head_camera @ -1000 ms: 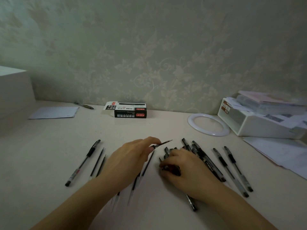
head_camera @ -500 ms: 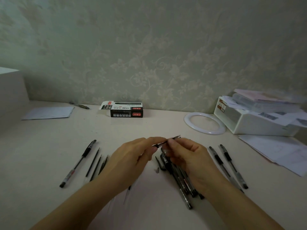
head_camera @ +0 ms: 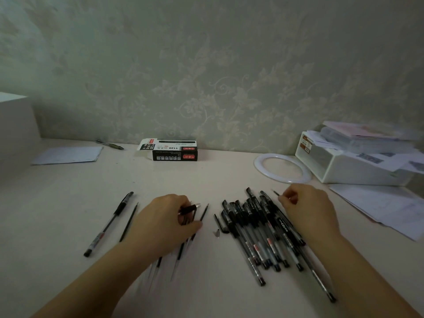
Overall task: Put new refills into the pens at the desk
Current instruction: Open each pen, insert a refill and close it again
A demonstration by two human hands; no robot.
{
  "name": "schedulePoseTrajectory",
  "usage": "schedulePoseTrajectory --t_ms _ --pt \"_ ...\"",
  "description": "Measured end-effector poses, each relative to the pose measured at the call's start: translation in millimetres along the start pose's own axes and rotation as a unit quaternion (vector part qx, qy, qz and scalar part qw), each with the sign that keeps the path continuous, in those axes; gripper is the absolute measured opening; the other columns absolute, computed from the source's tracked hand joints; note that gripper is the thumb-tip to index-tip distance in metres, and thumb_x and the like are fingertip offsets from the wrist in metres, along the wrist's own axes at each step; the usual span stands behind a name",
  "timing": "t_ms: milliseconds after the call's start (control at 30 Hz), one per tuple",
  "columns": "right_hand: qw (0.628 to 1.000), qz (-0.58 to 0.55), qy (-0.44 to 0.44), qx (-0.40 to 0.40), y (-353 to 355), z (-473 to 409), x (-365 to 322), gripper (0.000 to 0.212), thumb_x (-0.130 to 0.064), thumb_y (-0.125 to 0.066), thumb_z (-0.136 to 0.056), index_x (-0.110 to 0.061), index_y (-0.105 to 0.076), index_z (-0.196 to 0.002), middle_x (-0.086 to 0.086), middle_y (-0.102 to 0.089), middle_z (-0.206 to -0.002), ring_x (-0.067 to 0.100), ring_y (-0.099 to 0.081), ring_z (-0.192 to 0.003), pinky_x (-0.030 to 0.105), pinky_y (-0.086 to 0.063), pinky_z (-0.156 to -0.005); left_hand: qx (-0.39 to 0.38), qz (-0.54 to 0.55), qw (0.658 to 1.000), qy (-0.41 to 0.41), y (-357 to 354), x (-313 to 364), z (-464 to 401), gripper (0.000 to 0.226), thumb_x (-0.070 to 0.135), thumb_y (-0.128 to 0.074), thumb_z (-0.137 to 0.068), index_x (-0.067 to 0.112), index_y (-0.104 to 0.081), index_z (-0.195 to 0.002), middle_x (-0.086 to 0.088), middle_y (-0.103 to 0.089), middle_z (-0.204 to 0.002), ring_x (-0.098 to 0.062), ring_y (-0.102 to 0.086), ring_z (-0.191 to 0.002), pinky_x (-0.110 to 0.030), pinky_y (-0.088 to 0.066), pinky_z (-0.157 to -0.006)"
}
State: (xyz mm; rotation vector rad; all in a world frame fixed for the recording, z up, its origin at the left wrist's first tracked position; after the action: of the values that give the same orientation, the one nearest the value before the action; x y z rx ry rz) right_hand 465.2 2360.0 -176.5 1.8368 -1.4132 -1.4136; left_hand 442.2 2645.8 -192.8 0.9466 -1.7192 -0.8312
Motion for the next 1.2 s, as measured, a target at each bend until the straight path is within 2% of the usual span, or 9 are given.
schedulePoseTrajectory --t_ms 100,233,433,500,633,733,833,967,1200 --pt "0.998 0.047 -0.012 -0.040 -5 1 3 0.013 -0.026 -0.065 -0.092 -0.015 -0.071 -0.087 0.002 -0.069 -0.080 0.021 -0.064 -0.074 0.035 -0.056 -0.069 -0.028 -0.029 0.999 -0.031 -7 8 3 0.027 0.058 -0.063 -0.077 0.035 -0.048 -0.077 0.016 -0.049 -0.080 -0.002 -0.047 -0.072 -0.022 -0.043 -0.063" --pt "0.996 0.061 -0.013 -0.064 -7 3 4 0.016 -0.027 -0.064 -0.093 -0.013 -0.072 -0.090 0.004 -0.069 -0.084 0.021 -0.064 -0.076 0.035 -0.056 -0.071 -0.033 -0.041 0.998 -0.033 -9 12 3 0.025 0.054 -0.061 -0.082 0.035 -0.046 -0.076 0.016 -0.046 -0.079 -0.001 -0.045 -0.070 -0.016 -0.031 -0.056" --pt "0.996 0.058 -0.016 -0.060 -7 1 4 0.016 -0.027 -0.064 -0.093 -0.014 -0.072 -0.095 0.003 -0.070 -0.089 0.021 -0.064 -0.080 0.033 -0.054 -0.071 -0.033 -0.049 0.998 -0.002 -8 9 2 0.018 0.038 -0.059 -0.085 0.027 -0.053 -0.073 0.009 -0.052 -0.071 -0.005 -0.050 -0.064 -0.020 -0.035 -0.052" --pt "0.999 0.030 0.000 -0.027 -4 2 -2 0.015 -0.027 -0.064 -0.093 -0.017 -0.073 -0.098 0.001 -0.071 -0.092 0.019 -0.063 -0.079 0.030 -0.050 -0.067 -0.033 -0.068 0.997 0.004 -8 10 1 0.015 0.035 -0.056 -0.086 0.024 -0.055 -0.076 0.007 -0.051 -0.070 -0.009 -0.051 -0.065 -0.022 -0.037 -0.052" --pt "0.994 -0.072 0.086 0.014 -2 11 -27 0.007 -0.027 -0.065 -0.091 -0.024 -0.071 -0.093 -0.011 -0.069 -0.090 0.003 -0.057 -0.064 0.021 -0.043 -0.059 -0.029 -0.107 0.994 0.015 -9 12 1 0.022 0.033 -0.052 -0.087 0.023 -0.043 -0.070 0.007 -0.046 -0.070 -0.010 -0.048 -0.064 -0.021 -0.029 -0.049" --pt "0.977 -0.182 0.111 -0.024 -9 22 -45 0.006 -0.026 -0.068 -0.088 -0.028 -0.073 -0.085 -0.015 -0.069 -0.079 0.001 -0.061 -0.068 0.011 -0.046 -0.059 -0.028 -0.098 0.995 0.022 -9 13 1 0.022 0.030 -0.051 -0.088 0.020 -0.043 -0.070 0.005 -0.046 -0.071 -0.014 -0.052 -0.067 -0.023 -0.032 -0.053" --pt "0.952 -0.270 0.101 -0.105 -21 32 -58 0.009 -0.024 -0.070 -0.087 -0.029 -0.075 -0.081 -0.018 -0.071 -0.075 -0.001 -0.064 -0.072 0.007 -0.047 -0.065 -0.009 -0.095 0.995 0.024 -7 14 0 0.025 0.028 -0.048 -0.090 0.020 -0.039 -0.068 0.004 -0.043 -0.070 -0.016 -0.051 -0.068 -0.026 -0.036 -0.057" --pt "0.948 -0.266 0.122 -0.129 -31 41 -64 0.008 -0.021 -0.071 -0.088 -0.026 -0.076 -0.084 -0.021 -0.070 -0.077 -0.003 -0.065 -0.072 0.006 -0.047 -0.066 -0.017 -0.090 0.996 0.011 -7 16 3 0.015 0.034 -0.050 -0.090 0.022 -0.051 -0.082 0.008 -0.050 -0.083 -0.013 -0.054 -0.077 -0.025 -0.041 -0.062" --pt "0.954 -0.255 0.100 -0.121 -30 37 -59 0.009 -0.021 -0.070 -0.088 -0.027 -0.075 -0.084 -0.021 -0.069 -0.076 -0.004 -0.065 -0.072 0.005 -0.046 -0.065 -0.007 -0.130 0.991 0.010 -12 12 2 0.018 0.032 -0.043 -0.095 0.019 -0.039 -0.082 0.005 -0.040 -0.084 -0.015 -0.045 -0.073 -0.026 -0.033 -0.061"
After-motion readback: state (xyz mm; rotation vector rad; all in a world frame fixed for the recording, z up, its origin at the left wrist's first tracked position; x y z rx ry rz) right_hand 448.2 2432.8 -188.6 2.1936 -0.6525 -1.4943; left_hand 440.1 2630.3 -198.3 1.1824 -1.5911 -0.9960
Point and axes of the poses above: each hand's wrist, its own z-axis away from the middle knuckle, its own y-axis out of the back of the hand, x = y × z, the point moved 4 cm from there along -z, towards the middle knuckle
